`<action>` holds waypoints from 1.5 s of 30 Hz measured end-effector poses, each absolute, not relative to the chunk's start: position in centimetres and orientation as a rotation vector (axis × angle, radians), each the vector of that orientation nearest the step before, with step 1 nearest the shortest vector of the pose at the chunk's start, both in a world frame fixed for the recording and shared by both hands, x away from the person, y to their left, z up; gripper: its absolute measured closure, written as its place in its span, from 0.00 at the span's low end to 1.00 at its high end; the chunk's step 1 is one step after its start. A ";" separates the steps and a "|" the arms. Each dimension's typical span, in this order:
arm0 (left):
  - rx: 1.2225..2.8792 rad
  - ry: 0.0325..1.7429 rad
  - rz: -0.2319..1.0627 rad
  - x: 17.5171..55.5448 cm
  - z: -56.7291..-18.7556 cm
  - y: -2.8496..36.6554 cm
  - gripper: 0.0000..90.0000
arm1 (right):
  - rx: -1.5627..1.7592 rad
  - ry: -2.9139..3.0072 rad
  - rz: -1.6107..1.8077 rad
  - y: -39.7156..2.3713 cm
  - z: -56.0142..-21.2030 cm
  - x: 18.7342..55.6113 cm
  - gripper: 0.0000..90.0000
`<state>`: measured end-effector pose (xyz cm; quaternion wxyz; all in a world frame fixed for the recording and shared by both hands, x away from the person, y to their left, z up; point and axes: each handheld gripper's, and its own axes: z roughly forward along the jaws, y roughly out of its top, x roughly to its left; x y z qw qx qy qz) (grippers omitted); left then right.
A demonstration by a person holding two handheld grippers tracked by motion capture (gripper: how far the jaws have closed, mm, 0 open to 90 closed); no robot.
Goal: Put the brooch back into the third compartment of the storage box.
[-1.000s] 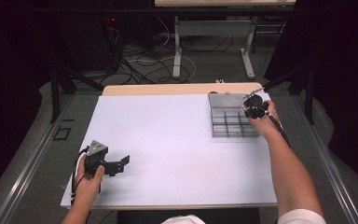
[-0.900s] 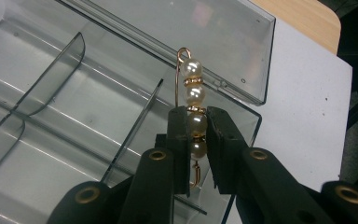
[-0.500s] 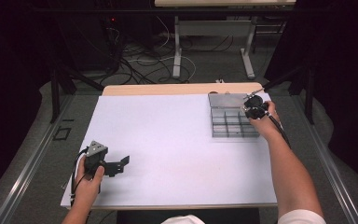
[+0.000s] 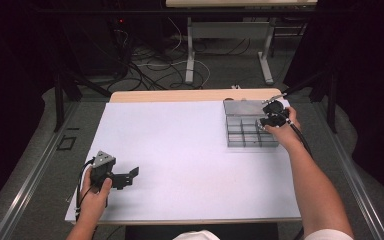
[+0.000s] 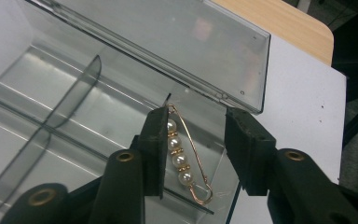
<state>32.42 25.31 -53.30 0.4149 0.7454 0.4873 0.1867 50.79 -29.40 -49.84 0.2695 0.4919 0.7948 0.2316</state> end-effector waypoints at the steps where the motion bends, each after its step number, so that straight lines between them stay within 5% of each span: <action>1: 1.871 1.224 0.469 32.4 -53.3 25.3 0.01 | 1.331 2.147 0.635 -29.4 -49.7 50.7 0.64; 31: 1.877 1.212 0.472 32.4 -53.3 25.3 0.01 | 1.251 2.213 0.806 -27.2 -46.8 47.3 0.47; 45: 1.880 1.212 0.473 32.3 -53.2 25.3 0.01 | 1.313 2.194 0.869 -26.4 -44.8 44.5 0.18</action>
